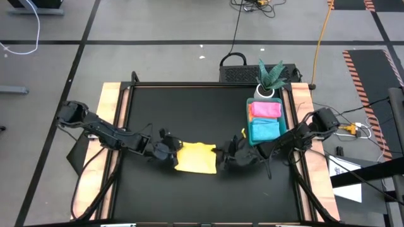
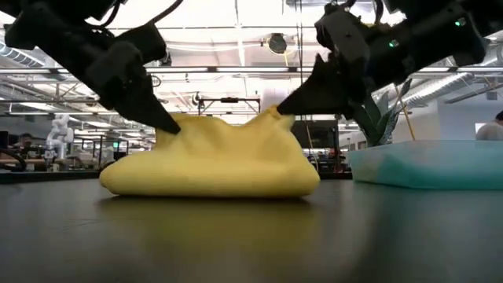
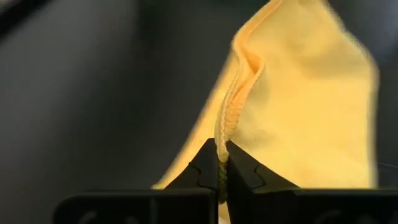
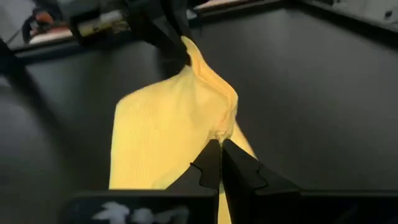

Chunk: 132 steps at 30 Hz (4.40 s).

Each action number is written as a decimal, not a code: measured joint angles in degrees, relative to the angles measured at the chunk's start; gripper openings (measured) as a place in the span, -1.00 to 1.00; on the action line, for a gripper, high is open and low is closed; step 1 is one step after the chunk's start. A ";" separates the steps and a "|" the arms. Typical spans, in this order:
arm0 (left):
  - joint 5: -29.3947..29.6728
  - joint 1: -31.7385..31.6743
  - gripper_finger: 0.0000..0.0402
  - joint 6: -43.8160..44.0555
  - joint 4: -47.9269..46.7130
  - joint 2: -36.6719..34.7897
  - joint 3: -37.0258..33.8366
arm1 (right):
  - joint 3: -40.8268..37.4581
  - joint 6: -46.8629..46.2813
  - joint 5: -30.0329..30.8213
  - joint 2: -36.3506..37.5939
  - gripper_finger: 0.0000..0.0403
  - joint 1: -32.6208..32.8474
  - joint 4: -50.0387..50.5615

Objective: Fold microfiber towels
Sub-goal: Fold the yellow microfiber cloth

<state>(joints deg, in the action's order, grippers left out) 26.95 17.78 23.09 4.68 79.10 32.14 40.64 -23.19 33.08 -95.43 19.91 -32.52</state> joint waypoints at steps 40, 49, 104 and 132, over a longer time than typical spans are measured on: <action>4.71 -6.27 -0.90 18.19 -9.26 6.39 0.07 | 0.11 2.49 -13.42 -5.88 -0.55 -6.48 -3.04; -0.58 -9.49 -0.59 15.16 -13.49 5.97 0.07 | 6.10 3.22 -13.79 -13.97 -0.92 -8.55 -3.66; -15.67 5.71 -0.30 13.85 13.88 17.28 0.28 | 11.18 -14.19 0.99 -13.51 -1.00 -2.45 20.29; 1.21 -0.97 -0.30 -16.71 14.56 14.42 -0.01 | 10.86 -33.58 5.18 -12.77 -1.00 9.31 27.60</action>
<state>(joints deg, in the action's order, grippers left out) 28.16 16.81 6.38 19.24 93.52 32.13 51.51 -56.76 38.26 -108.20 29.23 -4.92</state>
